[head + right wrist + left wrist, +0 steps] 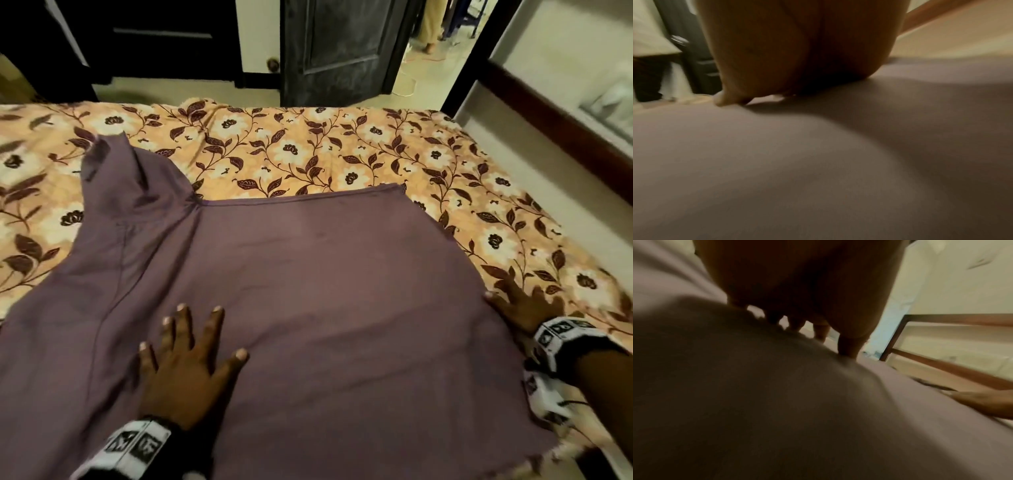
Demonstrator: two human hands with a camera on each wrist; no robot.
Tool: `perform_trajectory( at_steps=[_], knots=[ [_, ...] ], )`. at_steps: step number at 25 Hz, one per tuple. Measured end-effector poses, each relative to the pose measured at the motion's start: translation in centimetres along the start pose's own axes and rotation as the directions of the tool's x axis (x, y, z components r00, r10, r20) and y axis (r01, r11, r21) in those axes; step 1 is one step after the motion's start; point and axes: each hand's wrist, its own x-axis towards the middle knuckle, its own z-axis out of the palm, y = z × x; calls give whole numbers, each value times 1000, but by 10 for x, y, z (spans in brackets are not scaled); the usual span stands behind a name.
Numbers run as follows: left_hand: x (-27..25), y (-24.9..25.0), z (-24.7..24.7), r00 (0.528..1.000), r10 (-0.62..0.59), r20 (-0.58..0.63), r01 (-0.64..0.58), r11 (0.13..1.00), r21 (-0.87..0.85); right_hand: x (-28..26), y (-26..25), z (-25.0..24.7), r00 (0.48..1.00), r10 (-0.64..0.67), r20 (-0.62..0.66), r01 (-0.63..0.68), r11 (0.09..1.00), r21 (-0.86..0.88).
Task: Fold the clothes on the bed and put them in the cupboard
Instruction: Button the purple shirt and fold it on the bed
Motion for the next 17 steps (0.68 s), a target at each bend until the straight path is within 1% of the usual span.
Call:
perform_trajectory(
  at_steps=[1,2,3,4,5,6,7,8,9,10,11,12,13,14,15,16,17],
  knots=[
    [-4,-3,0,1000,-27,-15,27,999,-20,-9,7,-7,1000,25,-2,-25,1000,11],
    [-2,-5,3,999,-43,-21,42,999,-25,-30,-2,-11,997,-80,-22,78,994,-79],
    [-3,-4,0,998,-55,-21,55,998,-21,-61,-30,-14,971,-234,-53,225,964,-140],
    [-6,-2,1,998,-65,-7,64,997,-31,-94,-60,-7,921,-387,-40,375,911,-172],
    [-13,-1,2,997,-75,3,75,996,-51,-133,-90,5,853,-522,1,516,842,-156],
    [-24,-2,5,996,-84,11,84,993,-78,-170,-115,25,751,-657,70,659,737,-152],
    [-34,-7,6,996,-91,4,91,990,-107,-197,-133,43,663,-728,176,749,652,-119],
    [-46,-17,7,995,-98,-6,97,986,-133,-217,-146,60,605,-757,247,788,614,-47],
    [-58,-32,8,994,-104,-17,100,983,-153,-222,-144,71,642,-730,235,756,653,-38],
    [-70,-49,9,993,-110,-32,103,982,-156,-216,-131,77,735,-663,139,675,735,-64],
    [-86,-70,8,992,-119,-46,111,982,-150,-206,-108,75,867,-494,63,497,865,-61],
    [-106,-91,9,988,-143,-50,134,980,-145,-190,-79,67,951,-308,0,308,951,-5],
    [-128,-108,11,985,-170,-33,165,978,-129,-179,-49,52,993,-113,27,111,992,52],
    [-140,-120,11,981,-195,-10,193,976,-101,-171,-29,39,998,17,61,-21,997,68],
    [-149,-125,11,973,-228,23,229,970,-81,-177,-21,28,994,69,90,-71,997,21],
    [-153,-119,9,970,-241,31,243,967,-78,-186,-26,24,998,40,56,-37,998,-51],
    [-151,-109,6,978,-208,0,207,975,-77,-203,-45,23,998,-61,5,61,991,-122]
  ],
)
